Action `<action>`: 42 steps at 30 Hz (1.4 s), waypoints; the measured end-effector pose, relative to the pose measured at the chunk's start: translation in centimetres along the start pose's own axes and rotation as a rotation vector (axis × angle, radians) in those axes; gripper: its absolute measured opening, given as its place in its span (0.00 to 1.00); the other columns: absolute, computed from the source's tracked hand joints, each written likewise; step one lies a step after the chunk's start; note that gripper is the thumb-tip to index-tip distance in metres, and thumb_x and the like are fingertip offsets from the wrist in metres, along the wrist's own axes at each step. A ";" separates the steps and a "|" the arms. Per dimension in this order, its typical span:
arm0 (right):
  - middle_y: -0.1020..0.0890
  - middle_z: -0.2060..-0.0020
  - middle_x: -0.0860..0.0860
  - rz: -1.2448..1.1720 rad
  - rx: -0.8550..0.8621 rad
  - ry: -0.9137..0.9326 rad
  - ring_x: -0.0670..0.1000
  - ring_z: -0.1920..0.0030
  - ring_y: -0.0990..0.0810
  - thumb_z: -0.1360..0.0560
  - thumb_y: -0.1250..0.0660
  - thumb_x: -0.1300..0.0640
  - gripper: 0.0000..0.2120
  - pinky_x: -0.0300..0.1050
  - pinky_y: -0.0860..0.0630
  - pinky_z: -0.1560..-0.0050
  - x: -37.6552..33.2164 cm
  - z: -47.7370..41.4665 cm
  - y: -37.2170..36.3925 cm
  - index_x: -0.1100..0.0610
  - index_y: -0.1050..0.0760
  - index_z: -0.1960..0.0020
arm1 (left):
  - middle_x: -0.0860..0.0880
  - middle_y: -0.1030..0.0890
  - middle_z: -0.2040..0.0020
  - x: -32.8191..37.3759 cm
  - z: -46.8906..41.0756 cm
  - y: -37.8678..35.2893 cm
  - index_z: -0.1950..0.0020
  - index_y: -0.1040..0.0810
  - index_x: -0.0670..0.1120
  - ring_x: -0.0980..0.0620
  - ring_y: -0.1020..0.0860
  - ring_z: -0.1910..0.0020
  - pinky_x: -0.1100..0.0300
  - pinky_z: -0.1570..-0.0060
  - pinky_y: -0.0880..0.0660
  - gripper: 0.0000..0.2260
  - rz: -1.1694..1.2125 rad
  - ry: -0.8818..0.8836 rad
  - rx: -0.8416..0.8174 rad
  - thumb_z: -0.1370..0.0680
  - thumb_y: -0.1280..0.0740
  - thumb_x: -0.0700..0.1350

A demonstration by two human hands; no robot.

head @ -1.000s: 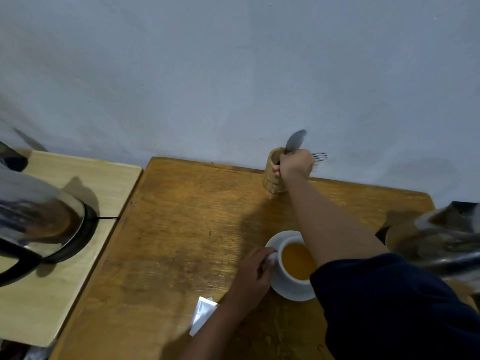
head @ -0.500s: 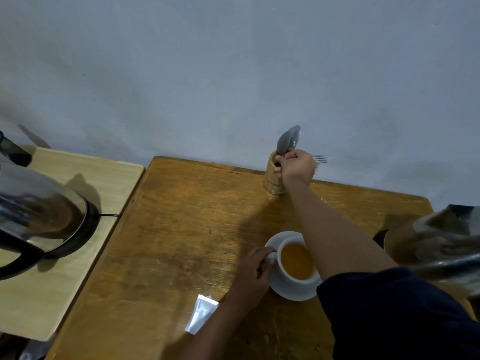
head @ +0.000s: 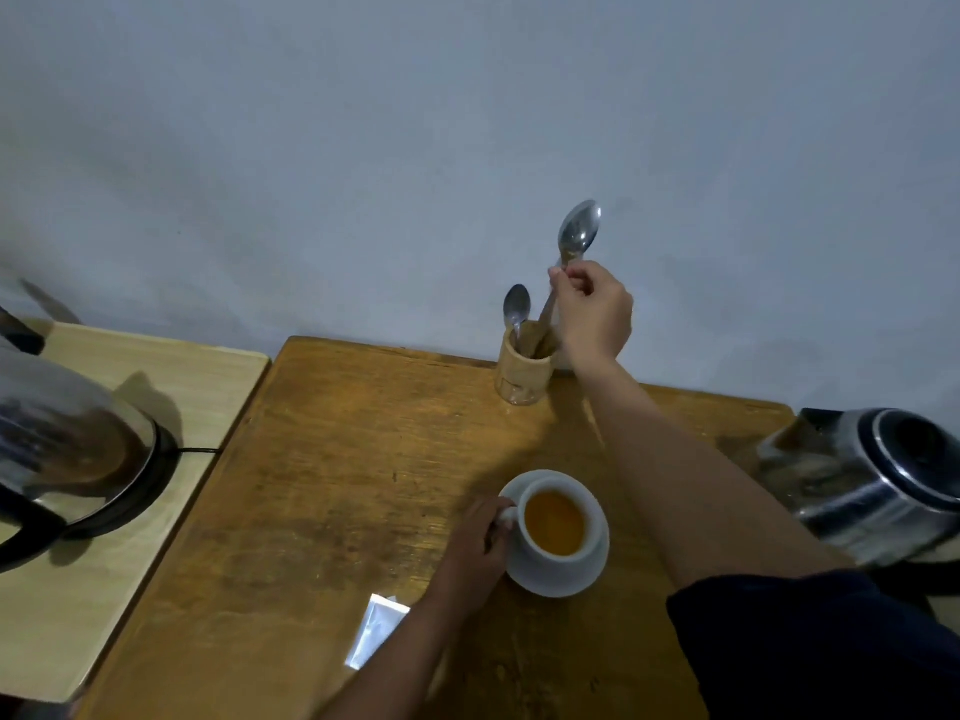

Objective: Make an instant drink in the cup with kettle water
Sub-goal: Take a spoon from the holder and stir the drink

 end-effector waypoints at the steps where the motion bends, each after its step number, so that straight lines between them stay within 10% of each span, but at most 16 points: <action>1: 0.19 0.64 0.44 0.013 0.011 0.053 0.47 0.60 0.22 0.27 0.33 0.48 0.08 0.40 0.28 0.64 -1.0 -0.1 1.2 0.52 0.19 0.55 | 0.55 0.21 0.50 0.2 0.0 0.0 0.46 0.24 0.51 0.62 0.24 0.50 0.73 0.55 0.30 0.08 -0.010 0.011 -0.008 0.21 0.40 0.44; 7: 0.21 0.69 0.47 0.014 -0.237 0.188 0.50 0.66 0.22 0.25 0.35 0.51 0.08 0.48 0.25 0.61 -3.2 -0.1 7.4 0.53 0.20 0.58 | 0.49 0.22 0.48 1.1 -0.2 0.0 0.45 0.24 0.47 0.53 0.24 0.49 0.65 0.55 0.29 0.09 -0.087 0.079 -0.028 0.21 0.41 0.44; 19: 0.23 0.68 0.55 0.566 -1.052 -0.117 0.48 0.71 0.28 0.25 0.38 0.63 0.09 0.39 0.30 0.70 5.8 9.8 11.6 0.66 0.21 0.59 | 0.46 0.24 0.50 2.9 0.7 -1.1 0.50 0.27 0.46 0.48 0.26 0.52 0.59 0.60 0.30 0.07 -0.078 0.190 0.107 0.22 0.42 0.38; 24: 0.34 0.76 0.52 0.639 -1.070 -0.096 0.52 0.72 0.29 0.28 0.38 0.66 0.18 0.45 0.32 0.68 7.3 11.2 10.9 0.55 0.36 0.74 | 0.46 0.24 0.52 2.7 0.4 -1.0 0.51 0.27 0.46 0.48 0.27 0.53 0.63 0.59 0.31 0.06 -0.061 0.213 0.106 0.23 0.42 0.38; 32: 0.19 0.61 0.54 0.818 -0.845 0.164 0.53 0.57 0.20 0.27 0.35 0.60 0.05 0.46 0.24 0.61 7.2 11.6 9.9 0.57 0.22 0.60 | 0.46 0.24 0.51 2.7 0.3 -0.9 0.50 0.26 0.47 0.50 0.27 0.53 0.63 0.58 0.30 0.06 -0.050 0.240 0.090 0.22 0.42 0.39; 42: 0.14 0.59 0.58 0.311 -0.830 0.073 0.40 0.68 0.20 0.26 0.32 0.61 0.07 0.33 0.21 0.61 7.4 12.1 10.6 0.63 0.18 0.51 | 0.45 0.24 0.51 2.5 0.2 -0.8 0.50 0.26 0.45 0.49 0.27 0.53 0.59 0.59 0.31 0.06 -0.061 0.220 0.071 0.22 0.42 0.39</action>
Point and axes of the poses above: each hand's wrist, its own z-axis away from the middle knuckle, its own y-axis out of the back of the hand, x = y × z, the point moved 3 cm from there along -z, towards the middle knuckle
